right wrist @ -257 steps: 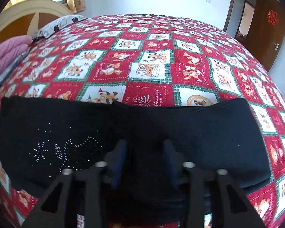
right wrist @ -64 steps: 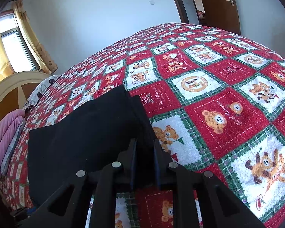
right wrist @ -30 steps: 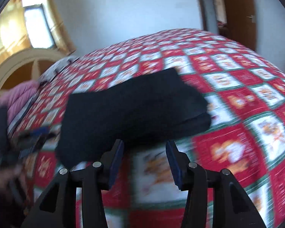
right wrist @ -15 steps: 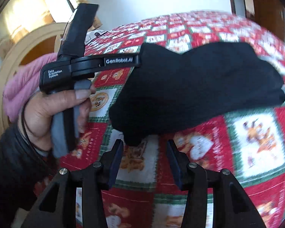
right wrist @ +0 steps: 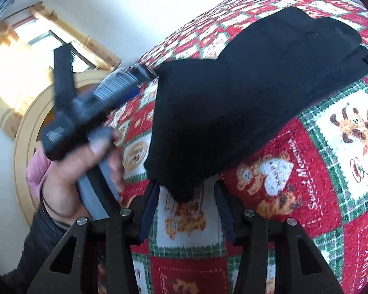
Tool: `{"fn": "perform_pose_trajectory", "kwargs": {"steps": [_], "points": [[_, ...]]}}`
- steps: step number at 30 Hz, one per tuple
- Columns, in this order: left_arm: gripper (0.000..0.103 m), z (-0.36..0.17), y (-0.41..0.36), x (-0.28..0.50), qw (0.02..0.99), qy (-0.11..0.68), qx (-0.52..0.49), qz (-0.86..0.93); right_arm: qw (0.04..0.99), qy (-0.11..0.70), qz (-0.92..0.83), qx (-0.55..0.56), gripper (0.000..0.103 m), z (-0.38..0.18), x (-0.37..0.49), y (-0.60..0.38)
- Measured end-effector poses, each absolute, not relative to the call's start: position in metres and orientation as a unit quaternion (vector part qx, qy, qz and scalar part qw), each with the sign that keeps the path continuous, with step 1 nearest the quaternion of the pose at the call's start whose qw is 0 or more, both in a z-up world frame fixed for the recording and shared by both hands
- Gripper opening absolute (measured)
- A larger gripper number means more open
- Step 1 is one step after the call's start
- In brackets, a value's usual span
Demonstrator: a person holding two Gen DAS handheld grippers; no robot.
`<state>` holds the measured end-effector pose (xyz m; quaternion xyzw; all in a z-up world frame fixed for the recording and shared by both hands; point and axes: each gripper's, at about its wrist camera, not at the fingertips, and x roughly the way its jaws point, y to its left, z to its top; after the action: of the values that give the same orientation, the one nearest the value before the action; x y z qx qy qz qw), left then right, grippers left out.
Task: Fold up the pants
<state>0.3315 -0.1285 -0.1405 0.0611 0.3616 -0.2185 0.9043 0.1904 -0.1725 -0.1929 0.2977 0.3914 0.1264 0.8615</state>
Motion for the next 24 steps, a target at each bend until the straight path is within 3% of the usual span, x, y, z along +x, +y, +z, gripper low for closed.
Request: {"fn": "perform_pose_trajectory", "kwargs": {"steps": [1, 2, 3, 4, 5, 19, 22, 24], "points": [[0.092, -0.147, -0.125, 0.337, 0.899, 0.378, 0.052, -0.214, 0.861, 0.389, 0.122, 0.305, 0.044, -0.194, 0.191, -0.173], [0.093, -0.148, -0.119, 0.34, 0.897, 0.387, 0.038, -0.212, 0.862, 0.388, 0.119, 0.303, 0.029, -0.194, 0.195, -0.172], [0.095, -0.148, -0.115, 0.342, 0.896, 0.391, 0.027, -0.21, 0.864, 0.391, 0.118, 0.294, 0.021, -0.194, 0.203, -0.171], [0.102, -0.15, -0.112, 0.345, 0.893, 0.398, 0.022, -0.207, 0.865, 0.4, 0.12, 0.279, 0.014, -0.195, 0.206, -0.166], [0.103, -0.154, -0.111, 0.347, 0.889, 0.41, 0.026, -0.201, 0.867, 0.406, 0.121, 0.263, 0.01, -0.195, 0.207, -0.161], [0.103, -0.164, -0.11, 0.35, 0.884, 0.423, 0.032, -0.197, 0.882, 0.437, 0.116, 0.131, 0.007, -0.187, 0.206, -0.151], [0.103, -0.161, -0.104, 0.352, 0.887, 0.419, 0.014, -0.194, 0.879, 0.431, 0.132, 0.152, 0.013, -0.183, 0.2, -0.16], [0.103, -0.153, -0.096, 0.353, 0.892, 0.412, -0.008, -0.186, 0.879, 0.428, 0.133, 0.159, 0.029, -0.177, 0.193, -0.172]]}}
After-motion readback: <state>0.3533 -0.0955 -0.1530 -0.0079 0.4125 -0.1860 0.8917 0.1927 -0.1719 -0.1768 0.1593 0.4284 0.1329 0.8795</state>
